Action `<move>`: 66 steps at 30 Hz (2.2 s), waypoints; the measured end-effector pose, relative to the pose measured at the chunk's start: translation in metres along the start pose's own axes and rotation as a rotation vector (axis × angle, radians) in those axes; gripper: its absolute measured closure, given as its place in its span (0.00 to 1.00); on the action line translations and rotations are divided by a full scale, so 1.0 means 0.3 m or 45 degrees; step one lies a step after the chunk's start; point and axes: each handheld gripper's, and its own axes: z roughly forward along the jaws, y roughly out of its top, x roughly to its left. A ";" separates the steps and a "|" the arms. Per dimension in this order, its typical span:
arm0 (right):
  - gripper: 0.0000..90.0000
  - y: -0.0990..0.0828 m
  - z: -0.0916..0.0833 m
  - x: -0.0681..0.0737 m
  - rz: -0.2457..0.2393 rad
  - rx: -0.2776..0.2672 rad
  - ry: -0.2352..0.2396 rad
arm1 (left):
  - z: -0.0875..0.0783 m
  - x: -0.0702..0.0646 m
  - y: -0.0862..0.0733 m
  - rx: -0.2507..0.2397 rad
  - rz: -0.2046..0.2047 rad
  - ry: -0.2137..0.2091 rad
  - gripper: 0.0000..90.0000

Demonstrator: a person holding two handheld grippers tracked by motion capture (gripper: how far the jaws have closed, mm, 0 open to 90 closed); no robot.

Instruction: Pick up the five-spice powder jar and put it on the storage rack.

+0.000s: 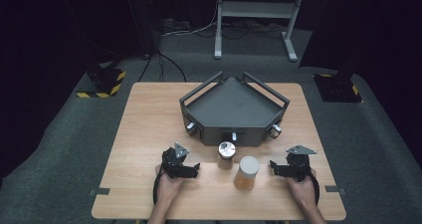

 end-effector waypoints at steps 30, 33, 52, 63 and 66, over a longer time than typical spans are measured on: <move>0.10 0.000 0.000 0.001 0.001 0.000 -0.001 | 0.001 -0.004 0.002 0.002 -0.007 0.005 0.06; 0.10 0.000 0.000 0.001 0.000 0.000 -0.001 | 0.002 -0.004 0.001 0.000 -0.009 0.005 0.06; 0.10 -0.001 -0.001 0.006 0.009 0.001 -0.008 | 0.002 -0.009 0.001 -0.001 -0.012 0.012 0.06; 0.10 -0.001 -0.001 0.007 0.009 0.001 -0.008 | 0.002 -0.008 0.001 0.000 -0.012 0.011 0.06; 0.10 -0.001 -0.001 0.007 0.010 0.001 -0.008 | 0.002 -0.009 0.001 -0.001 -0.012 0.012 0.06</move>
